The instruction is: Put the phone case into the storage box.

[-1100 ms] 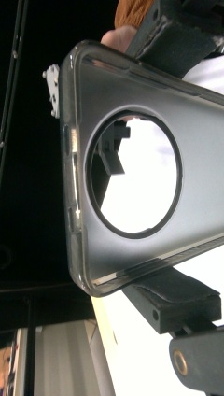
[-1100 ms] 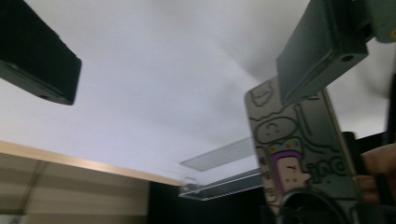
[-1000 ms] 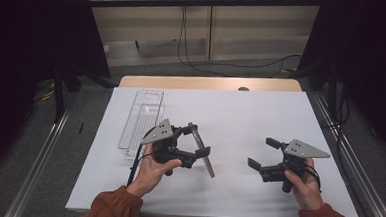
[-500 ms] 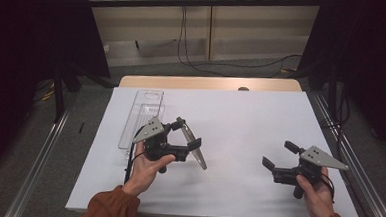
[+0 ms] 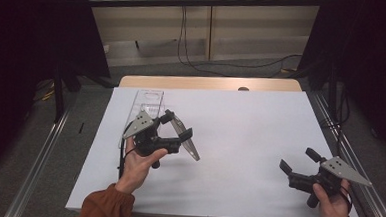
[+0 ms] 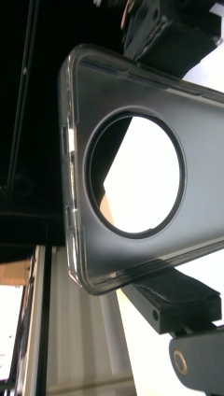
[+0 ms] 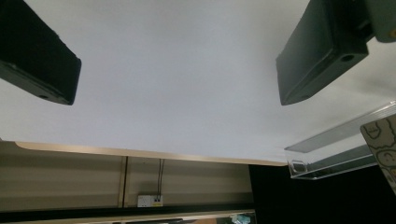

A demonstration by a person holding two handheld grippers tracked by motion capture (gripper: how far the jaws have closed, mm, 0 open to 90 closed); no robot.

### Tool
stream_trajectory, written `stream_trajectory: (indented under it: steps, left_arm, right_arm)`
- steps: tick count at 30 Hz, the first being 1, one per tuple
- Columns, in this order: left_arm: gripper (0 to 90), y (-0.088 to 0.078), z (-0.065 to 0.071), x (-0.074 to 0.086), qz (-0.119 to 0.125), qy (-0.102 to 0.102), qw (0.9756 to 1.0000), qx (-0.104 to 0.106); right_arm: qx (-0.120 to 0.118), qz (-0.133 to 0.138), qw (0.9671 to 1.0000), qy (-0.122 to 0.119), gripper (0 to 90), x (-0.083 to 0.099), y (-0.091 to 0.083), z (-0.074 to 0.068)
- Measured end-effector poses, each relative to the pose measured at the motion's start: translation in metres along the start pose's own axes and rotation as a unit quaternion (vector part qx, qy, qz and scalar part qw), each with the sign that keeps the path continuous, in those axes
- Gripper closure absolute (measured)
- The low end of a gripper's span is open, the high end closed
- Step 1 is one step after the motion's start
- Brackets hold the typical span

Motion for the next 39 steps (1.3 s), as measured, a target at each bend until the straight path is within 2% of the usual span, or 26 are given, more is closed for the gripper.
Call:
stream_trajectory:
  steps: [3,4,6,8,9,11,12,13,14,15,16,18,19,24,29,34,39]
  left_arm:
    - [11.5,-0.002,-0.005,-0.001,0.001,-0.009,0.9999,-0.015]
    - [11.5,-0.004,-0.008,-0.002,-0.004,-0.001,0.9998,-0.018]
    - [11.5,-0.005,-0.01,-0.005,0.001,-0.006,0.9996,-0.026]
    - [11.5,-0.007,-0.012,-0.008,0.005,-0.004,0.9996,-0.029]
    - [11.5,-0.009,-0.013,-0.009,0.0,0.004,0.9995,-0.032]
    - [11.5,-0.01,-0.015,-0.012,0.008,0.001,0.9992,-0.039]
    - [11.5,-0.011,-0.017,-0.012,0.004,0.003,0.9991,-0.042]
    - [11.5,-0.012,-0.018,-0.013,0.006,-0.001,0.9991,-0.042]
    - [11.5,-0.013,-0.021,-0.013,0.0,0.006,0.9989,-0.045]
    - [11.5,-0.013,-0.022,-0.014,0.004,-0.001,0.9989,-0.048]
    - [11.5,-0.013,-0.025,-0.014,0.001,0.001,0.9984,-0.057]
    - [11.5,-0.014,-0.028,-0.015,0.001,0.0,0.9984,-0.056]
    - [11.5,-0.015,-0.032,-0.014,-0.005,0.005,0.9982,-0.059]
    - [11.5,-0.019,-0.04,-0.019,-0.008,0.0,0.9969,-0.078]
    - [11.5,-0.023,-0.047,-0.028,0.001,-0.003,0.9961,-0.089]
    - [11.5,-0.028,-0.058,-0.034,0.004,0.006,0.9953,-0.097]
    - [11.5,-0.031,-0.073,-0.037,0.011,-0.003,0.9923,-0.123]
  right_arm:
    - [0.006,-0.003,1.0,0.0,0.0,0.003,-0.003,0.002]
    - [0.009,0.002,1.0,0.001,0.0,0.002,-0.004,0.002]
    - [0.008,0.0,1.0,-0.005,0.0,0.003,-0.004,0.001]
    - [0.005,-0.002,0.9999,-0.012,0.0,0.004,-0.003,0.0]
    - [0.002,-0.005,0.9999,-0.016,0.0,0.004,-0.002,0.0]
    - [0.005,-0.001,0.9998,-0.02,0.0,0.004,-0.001,-0.001]
    - [0.002,-0.003,0.9997,-0.022,0.0,0.004,-0.001,-0.001]
    - [0.001,-0.002,0.9998,-0.022,0.0,0.004,0.0,-0.002]
    - [-0.003,-0.004,0.9998,-0.021,0.0,0.004,0.0,-0.003]
    - [-0.006,-0.002,0.9998,-0.021,0.0,0.004,0.0,-0.003]
    - [-0.007,-0.002,0.9997,-0.023,0.0,0.004,0.0,-0.004]
    - [-0.005,-0.002,0.9998,-0.02,0.0,0.004,0.0,-0.003]
    - [-0.006,-0.003,0.9997,-0.022,0.0,0.005,0.001,-0.003]
    - [-0.01,-0.006,0.9996,-0.025,0.0,0.006,0.001,-0.004]
    - [-0.01,-0.006,0.9997,-0.022,0.0,0.006,0.004,-0.004]
    - [-0.014,-0.009,0.9996,-0.025,0.0,0.006,0.004,-0.005]
    - [-0.015,-0.008,0.9995,-0.025,0.0,0.006,0.004,-0.006]
Point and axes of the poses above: each handheld gripper's, and its own axes: y roughly forward along the jaws, x roughly out of its underside, z roughly to its right, the point moved 8 cm from there along y, roughly forward along the jaws, and after that the axes turned 6 degrees about y, right-handed, at the moved point
